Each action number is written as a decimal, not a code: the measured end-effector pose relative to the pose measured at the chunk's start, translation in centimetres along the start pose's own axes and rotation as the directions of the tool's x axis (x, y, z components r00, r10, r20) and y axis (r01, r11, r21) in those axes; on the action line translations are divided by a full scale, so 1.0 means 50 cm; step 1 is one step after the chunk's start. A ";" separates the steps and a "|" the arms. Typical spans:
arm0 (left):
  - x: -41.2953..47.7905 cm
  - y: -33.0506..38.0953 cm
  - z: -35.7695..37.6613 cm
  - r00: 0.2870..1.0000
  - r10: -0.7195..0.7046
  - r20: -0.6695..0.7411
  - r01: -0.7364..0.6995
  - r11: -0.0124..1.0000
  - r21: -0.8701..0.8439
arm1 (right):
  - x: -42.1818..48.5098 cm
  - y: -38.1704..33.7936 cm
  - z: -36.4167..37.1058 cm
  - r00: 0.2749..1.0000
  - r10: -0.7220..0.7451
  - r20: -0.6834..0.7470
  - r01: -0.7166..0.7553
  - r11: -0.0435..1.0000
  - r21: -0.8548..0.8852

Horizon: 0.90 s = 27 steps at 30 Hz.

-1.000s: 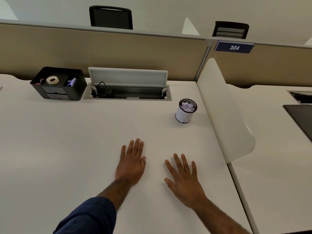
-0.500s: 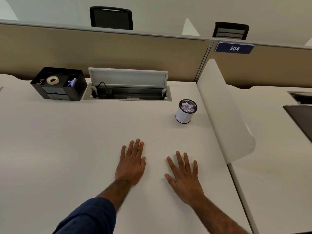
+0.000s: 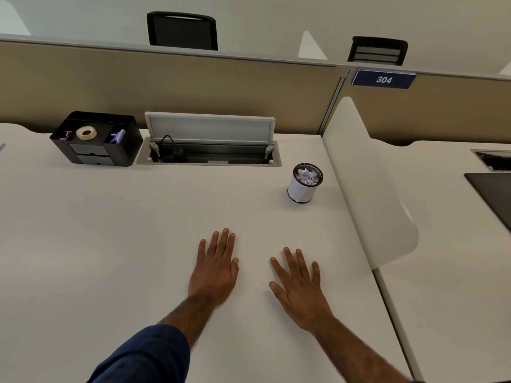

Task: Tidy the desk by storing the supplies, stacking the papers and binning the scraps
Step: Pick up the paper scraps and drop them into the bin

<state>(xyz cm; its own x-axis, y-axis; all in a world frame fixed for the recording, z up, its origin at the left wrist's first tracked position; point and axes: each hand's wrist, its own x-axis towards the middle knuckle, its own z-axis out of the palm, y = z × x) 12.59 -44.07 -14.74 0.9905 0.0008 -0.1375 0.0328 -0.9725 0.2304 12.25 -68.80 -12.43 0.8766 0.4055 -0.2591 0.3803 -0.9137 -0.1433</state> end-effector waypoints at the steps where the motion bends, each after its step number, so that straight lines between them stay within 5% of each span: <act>1: 0.000 0.000 -0.001 1.000 -0.002 0.000 0.002 1.000 0.002 | 0.001 -0.002 0.002 1.000 -0.004 -0.020 0.004 1.000 -0.028; 11: 0.001 -0.003 0.006 1.000 0.011 -0.022 -0.011 1.000 -0.004 | 0.018 -0.043 -0.018 0.994 -0.049 -0.100 0.027 0.977 -0.213; 13: 0.000 -0.002 0.005 1.000 0.014 -0.025 -0.014 1.000 -0.007 | 0.028 -0.048 -0.029 0.995 -0.015 -0.102 0.005 0.995 -0.105; 15: 0.000 0.000 0.003 1.000 0.015 -0.027 -0.015 1.000 -0.016 | 0.053 -0.038 -0.038 0.995 0.046 -0.091 -0.026 0.979 0.204; 17: 0.000 -0.001 0.001 1.000 0.015 -0.026 -0.015 1.000 -0.012 | 0.079 -0.032 -0.068 0.980 0.185 -0.074 -0.108 0.805 0.583; 19: 0.000 -0.002 0.001 1.000 0.016 -0.022 -0.016 1.000 -0.012 | 0.097 -0.024 -0.111 0.910 0.410 0.059 -0.252 0.436 0.864; 21: 0.000 -0.002 0.001 0.999 0.015 -0.032 -0.016 1.000 -0.022 | 0.110 -0.008 -0.143 0.848 0.429 0.311 -0.357 0.031 0.934; 22: -0.001 -0.002 0.001 0.999 0.017 -0.032 -0.018 1.000 -0.024 | 0.112 0.000 -0.157 0.834 0.378 0.402 -0.401 -0.084 0.912; 27: -0.001 -0.003 0.003 0.999 0.024 -0.044 -0.025 0.999 -0.027 | 0.126 0.036 -0.194 0.807 0.202 0.554 -0.493 -0.285 0.822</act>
<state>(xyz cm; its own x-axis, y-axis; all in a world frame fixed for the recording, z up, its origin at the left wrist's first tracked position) 12.49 -43.96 -14.90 0.9960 -0.0122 -0.0890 0.0114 -0.9655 0.2600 21.30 -68.16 -5.07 0.6210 0.1581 -0.7677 -0.7831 0.0826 -0.6164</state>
